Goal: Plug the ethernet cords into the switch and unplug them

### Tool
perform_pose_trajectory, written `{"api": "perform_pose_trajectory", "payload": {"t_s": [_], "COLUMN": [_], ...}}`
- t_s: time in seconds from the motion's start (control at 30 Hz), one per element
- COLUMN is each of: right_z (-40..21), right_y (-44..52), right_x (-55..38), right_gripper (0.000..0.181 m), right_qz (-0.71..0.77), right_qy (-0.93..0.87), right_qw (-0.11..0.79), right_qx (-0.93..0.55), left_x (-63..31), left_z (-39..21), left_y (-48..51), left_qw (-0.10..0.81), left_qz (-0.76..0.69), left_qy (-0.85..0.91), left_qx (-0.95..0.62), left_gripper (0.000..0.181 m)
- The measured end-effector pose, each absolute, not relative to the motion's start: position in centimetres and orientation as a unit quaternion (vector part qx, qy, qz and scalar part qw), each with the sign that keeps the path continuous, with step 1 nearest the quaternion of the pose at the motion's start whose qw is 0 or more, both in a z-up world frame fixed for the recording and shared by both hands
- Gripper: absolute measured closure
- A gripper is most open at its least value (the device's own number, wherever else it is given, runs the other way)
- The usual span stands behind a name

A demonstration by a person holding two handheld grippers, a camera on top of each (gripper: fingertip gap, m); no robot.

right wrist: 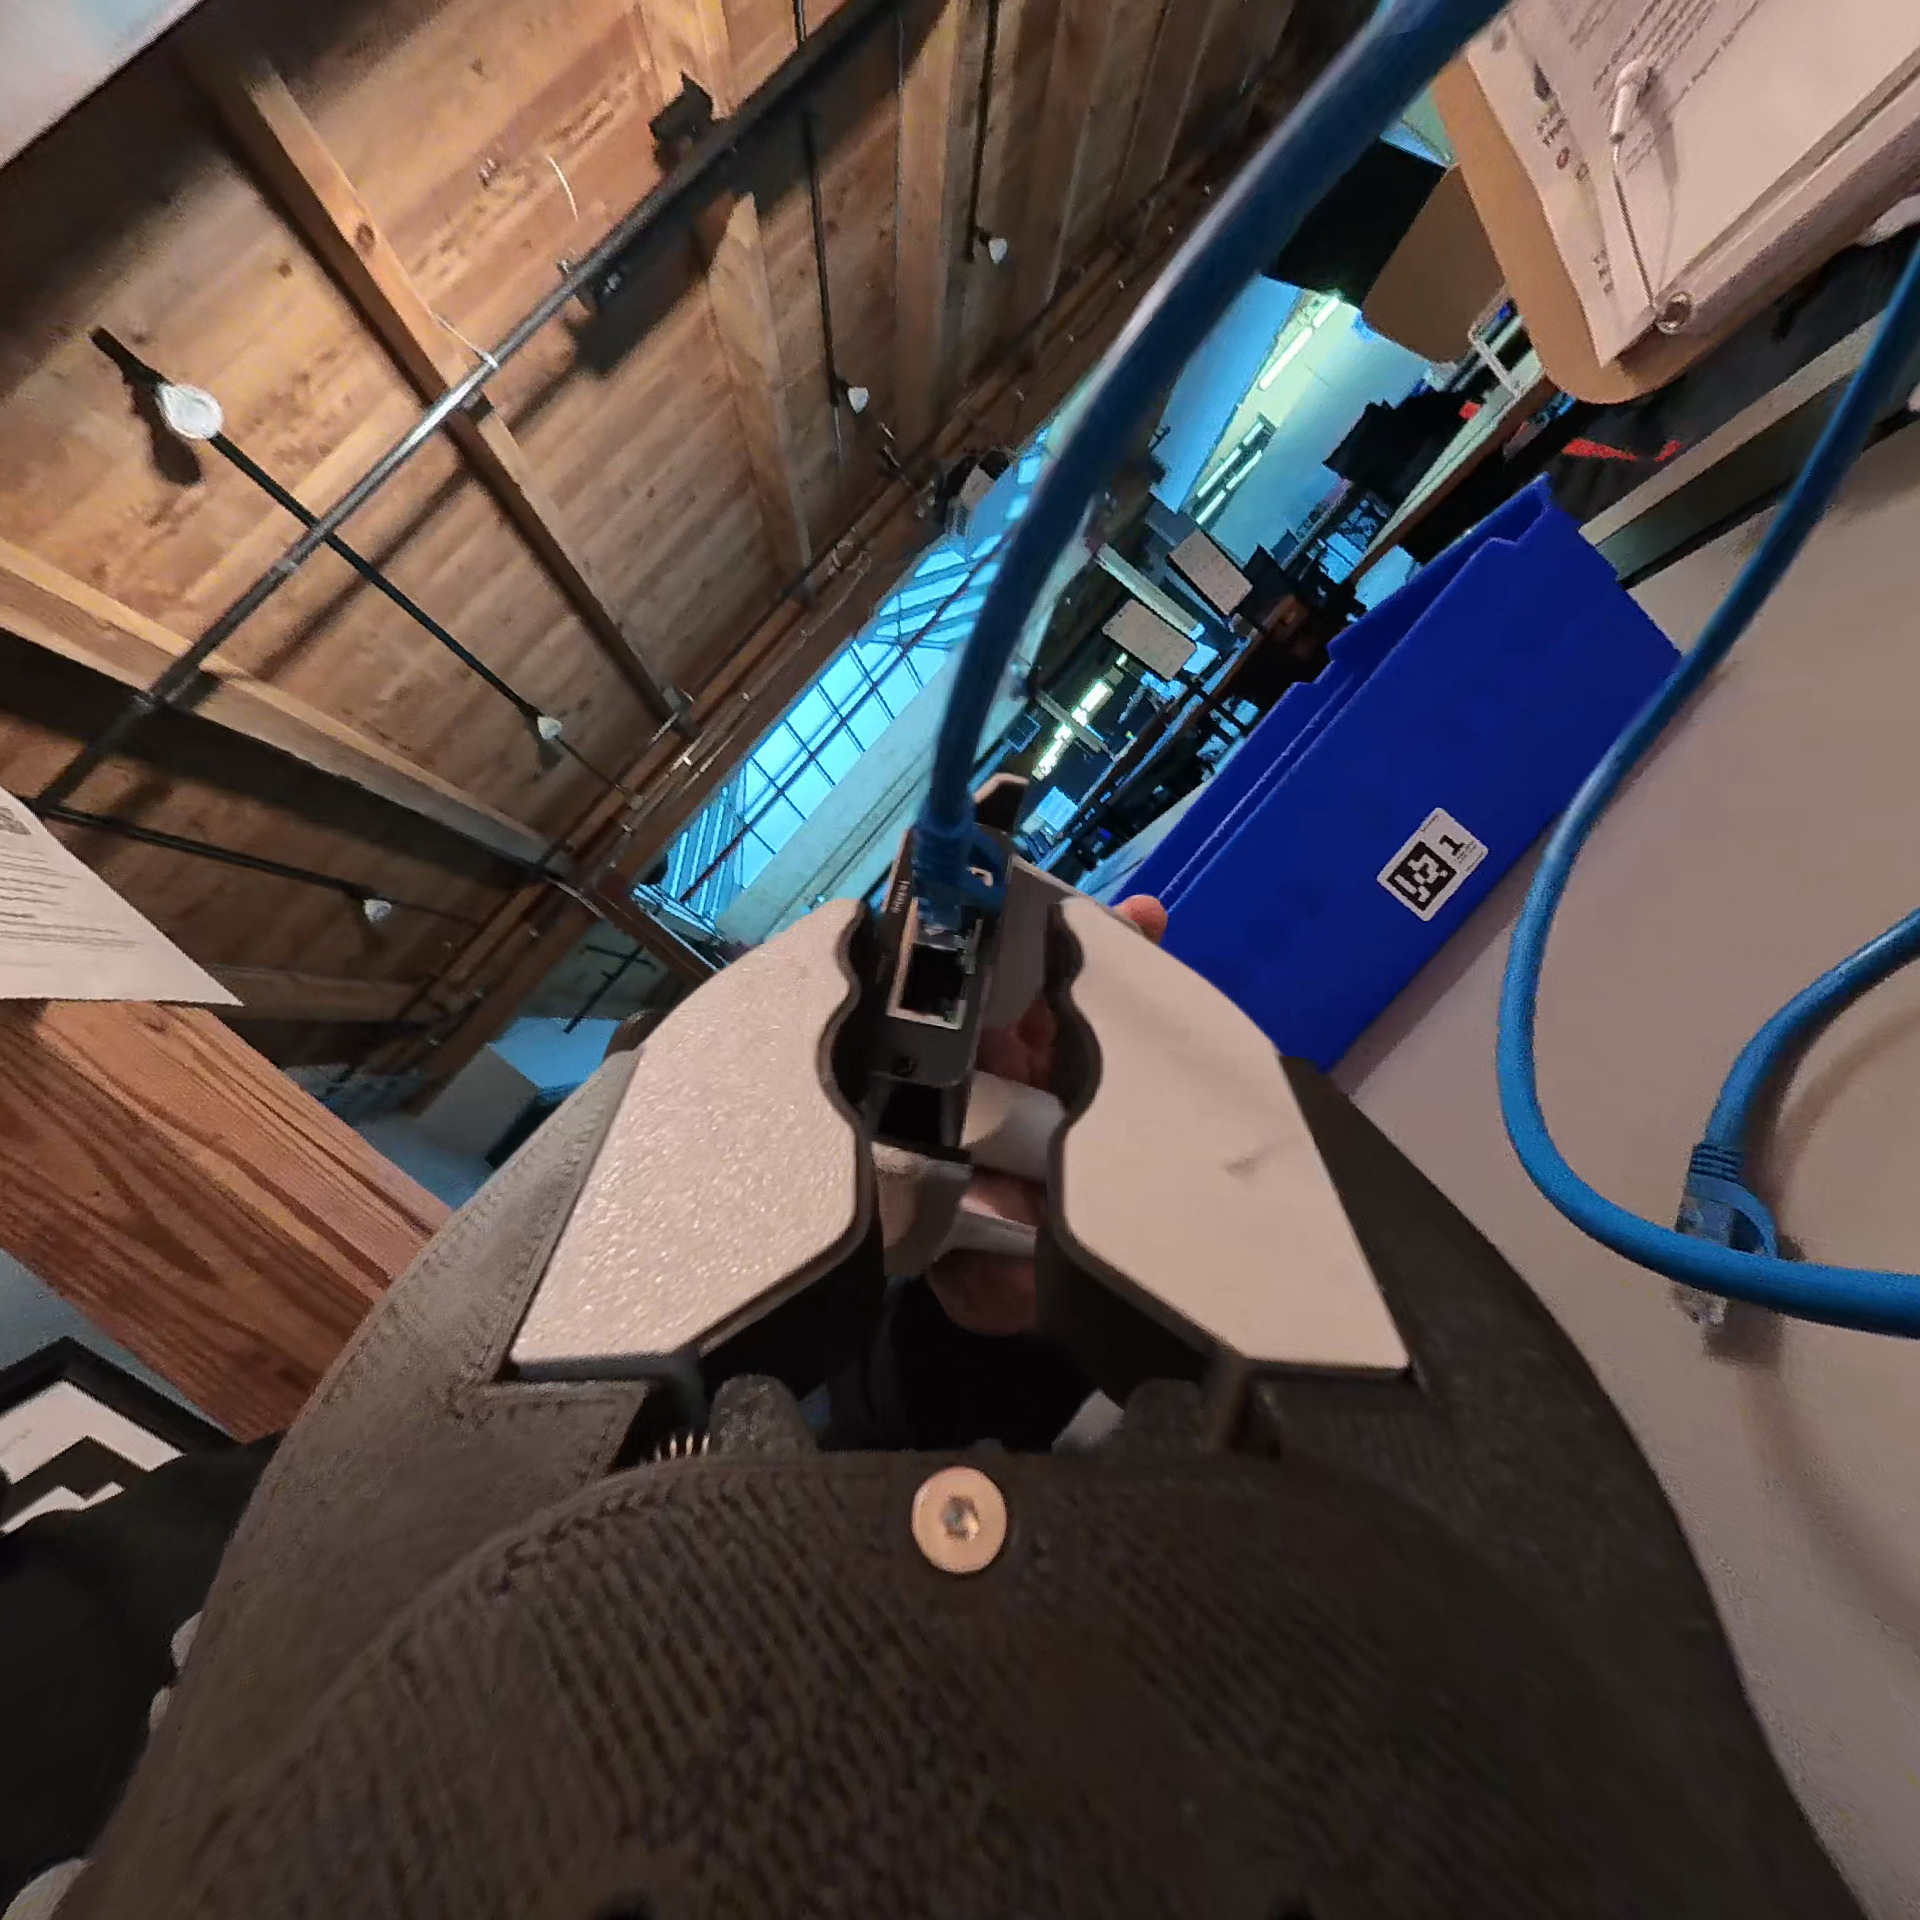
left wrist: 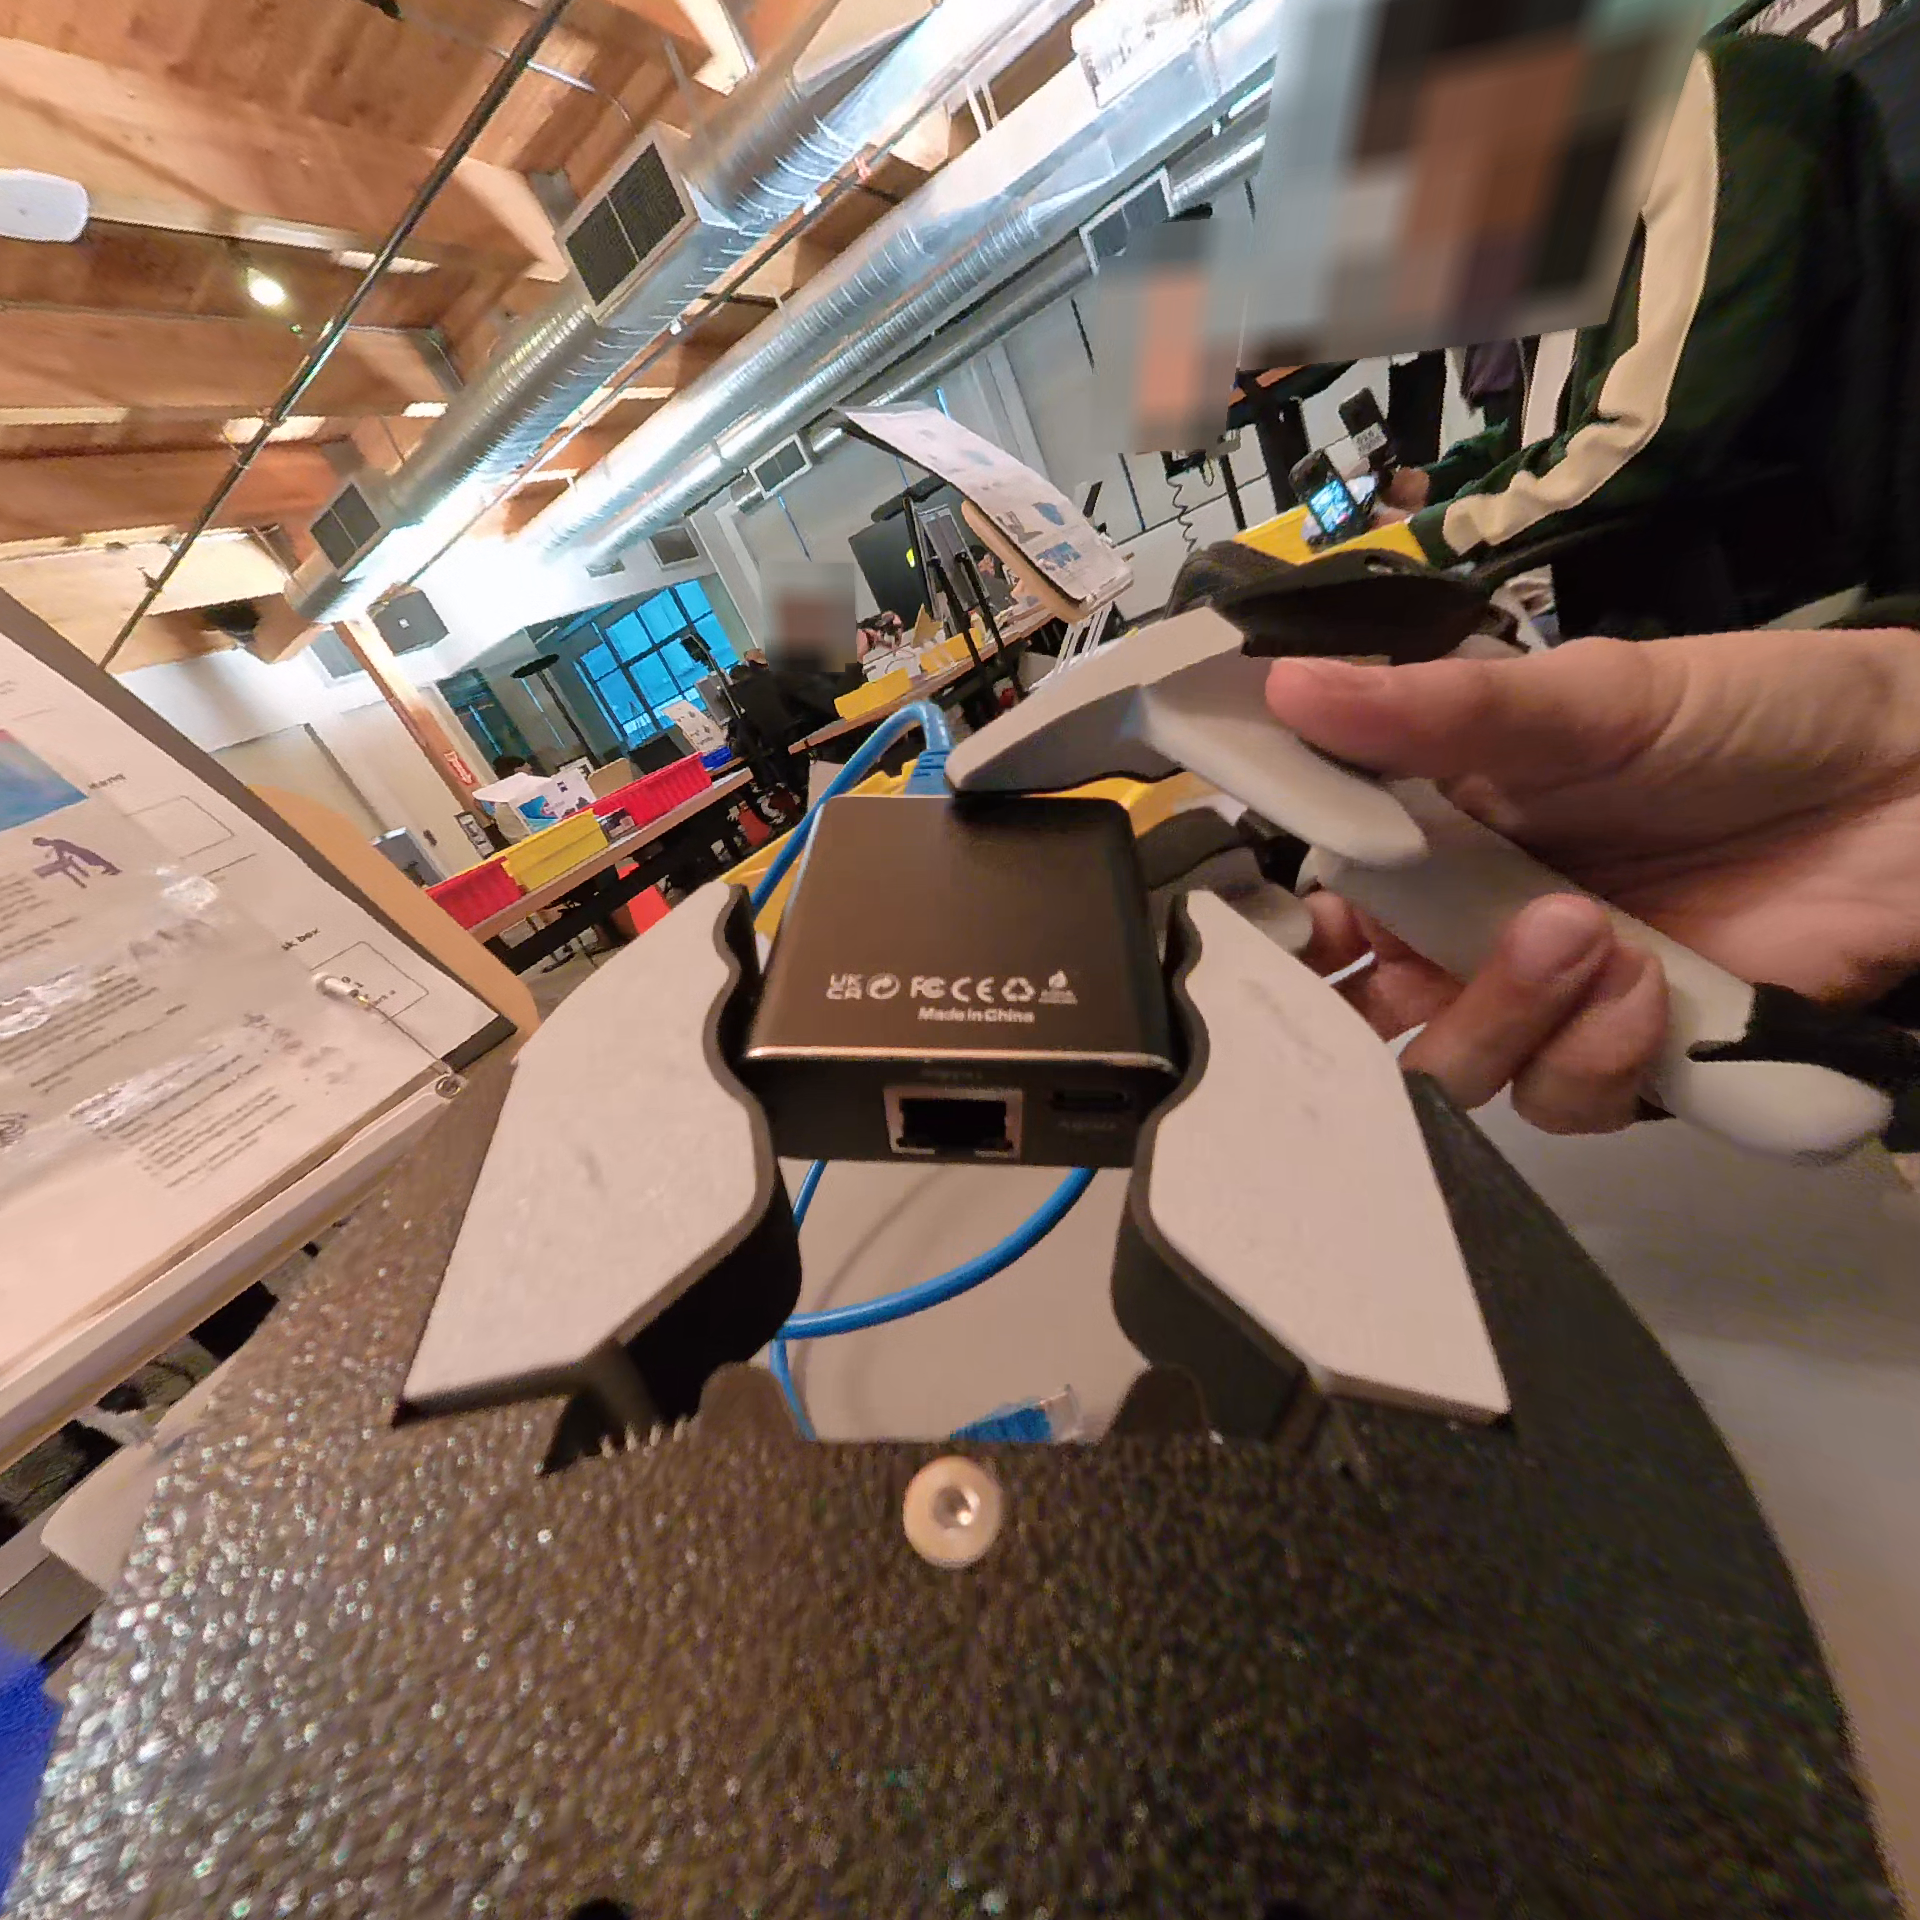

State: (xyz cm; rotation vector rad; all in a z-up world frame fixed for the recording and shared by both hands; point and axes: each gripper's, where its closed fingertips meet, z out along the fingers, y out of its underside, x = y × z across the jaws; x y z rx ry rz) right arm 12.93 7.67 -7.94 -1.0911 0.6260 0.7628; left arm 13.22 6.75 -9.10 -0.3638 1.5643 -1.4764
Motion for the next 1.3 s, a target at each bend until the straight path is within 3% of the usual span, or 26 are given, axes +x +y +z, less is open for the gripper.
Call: {"api": "perform_pose_trajectory", "payload": {"t_s": [0.03, 0.53, 0.6, 1.0, 1.3], "right_z": [-7.9, -8.9, -8.9, -8.8, -9.2], "right_y": [7.6, 7.2, 7.0, 6.8, 6.5], "right_x": [13.0, 14.3, 14.5, 14.4, 14.9], "right_gripper": [0.159, 0.161, 0.167, 0.166, 0.167], "right_qz": [0.348, 0.326, 0.323, 0.312, 0.318], "right_qy": [0.283, 0.330, 0.341, 0.335, 0.344], "right_qw": [0.746, 0.760, 0.763, 0.774, 0.777], "right_qx": [-0.493, -0.455, -0.444, -0.438, -0.421], "left_x": [13.4, 14.2, 14.2, 13.9, 14.5], "left_z": [-9.4, -10.1, -9.9, -10.2, -10.6], "left_y": [6.8, 6.8, 6.6, 6.1, 6.0], "left_qw": [0.464, 0.516, 0.514, 0.504, 0.559], "left_qz": [-0.594, -0.534, -0.542, -0.551, -0.496], "left_qy": [0.640, 0.650, 0.645, 0.646, 0.644], "left_qx": [-0.149, -0.162, -0.165, -0.155, -0.165], "left_gripper": [0.107, 0.107, 0.107, 0.107, 0.107]}}
